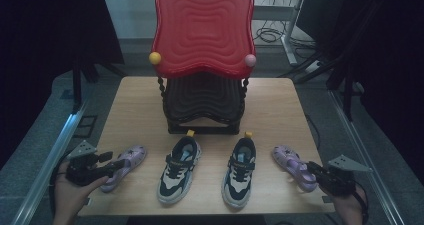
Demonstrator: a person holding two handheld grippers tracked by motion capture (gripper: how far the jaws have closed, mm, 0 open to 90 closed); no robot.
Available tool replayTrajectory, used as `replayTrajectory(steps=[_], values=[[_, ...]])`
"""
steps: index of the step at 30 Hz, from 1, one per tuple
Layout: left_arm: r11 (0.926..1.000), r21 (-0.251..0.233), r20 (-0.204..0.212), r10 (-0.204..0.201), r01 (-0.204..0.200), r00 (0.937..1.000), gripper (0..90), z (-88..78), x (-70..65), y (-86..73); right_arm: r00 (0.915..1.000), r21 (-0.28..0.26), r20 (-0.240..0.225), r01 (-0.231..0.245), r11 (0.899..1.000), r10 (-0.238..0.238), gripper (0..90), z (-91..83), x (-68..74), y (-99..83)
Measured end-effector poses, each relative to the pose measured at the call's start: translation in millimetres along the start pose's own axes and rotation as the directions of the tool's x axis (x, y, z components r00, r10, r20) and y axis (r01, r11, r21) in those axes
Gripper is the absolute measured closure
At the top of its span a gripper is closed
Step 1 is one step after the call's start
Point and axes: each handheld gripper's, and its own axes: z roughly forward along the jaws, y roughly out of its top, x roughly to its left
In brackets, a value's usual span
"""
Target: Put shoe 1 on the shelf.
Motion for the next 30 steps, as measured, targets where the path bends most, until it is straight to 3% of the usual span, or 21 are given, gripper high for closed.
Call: replayTrajectory(steps=[4, 10, 18, 25, 30], values=[[0.9998, -0.018, 0.015, 0.0, 0.0, 0.9999, 40.5, -10.1, 2.2, 1.2, 0.9998, 0.005, -0.015, 0.011, 1.0, -0.011, 79.7, 3.7, 3.1, 2.6], [0.9996, -0.012, 0.021, -0.025, 0.025, 0.9995, 41.4, -15.0, 8.9, -14.9, 0.9987, 0.008, -0.049, 0.017, 1.0, -0.016, 71.7, 10.0, 8.7, 5.5], [0.9996, -0.01, 0.031, -0.028, 0.028, 0.9991, 46.0, -18.4, 14.1, -30.7, 0.9986, -0.028, -0.05, -0.022, 0.999, 0.02, 67.0, 6.5, 11.0, 0.1], [0.9971, 0.074, 0.063, -0.022, 0.018, 0.9978, 54.7, 2.3, 14.2, -47.9, 0.9981, -0.005, -0.06, -0.014, 1.0, 0.014, 64.1, 15.6, 15.5, -3.1], [0.9955, 0.093, 0.065, -0.023, 0.017, 0.9976, 57.4, 9.3, 15.2, -54.8, 0.9985, -0.02, -0.051, -0.023, 1.0, 0.022, 64.1, 10.6, 12.6, -3.0]])
